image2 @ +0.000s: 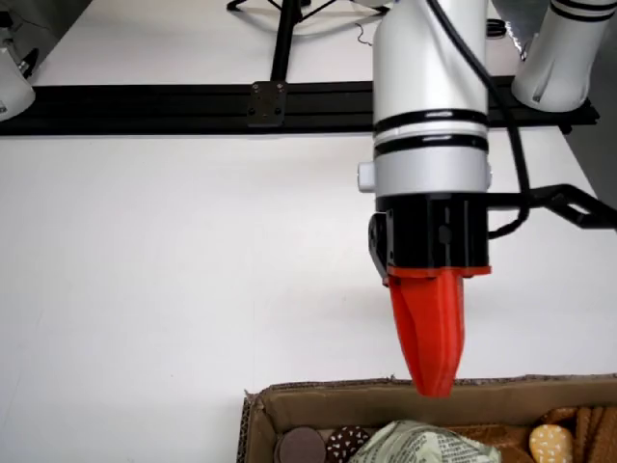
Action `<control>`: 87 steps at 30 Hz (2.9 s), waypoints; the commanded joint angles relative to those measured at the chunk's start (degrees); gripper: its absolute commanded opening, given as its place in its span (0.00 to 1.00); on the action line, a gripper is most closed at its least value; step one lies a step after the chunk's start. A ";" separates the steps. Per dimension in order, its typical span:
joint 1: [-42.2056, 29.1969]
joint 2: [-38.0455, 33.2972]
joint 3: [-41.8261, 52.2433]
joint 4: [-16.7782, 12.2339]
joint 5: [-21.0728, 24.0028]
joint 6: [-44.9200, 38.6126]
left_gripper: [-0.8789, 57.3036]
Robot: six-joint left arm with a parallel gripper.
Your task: Grasp a snack and put it in the bin.
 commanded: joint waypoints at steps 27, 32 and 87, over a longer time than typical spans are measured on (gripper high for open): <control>-8.98 -10.01 4.32 -5.56 9.08 8.00 0.00; -10.31 -15.21 11.41 -5.66 9.18 7.82 0.00; -27.84 -41.87 64.72 -13.33 -0.72 -1.95 0.03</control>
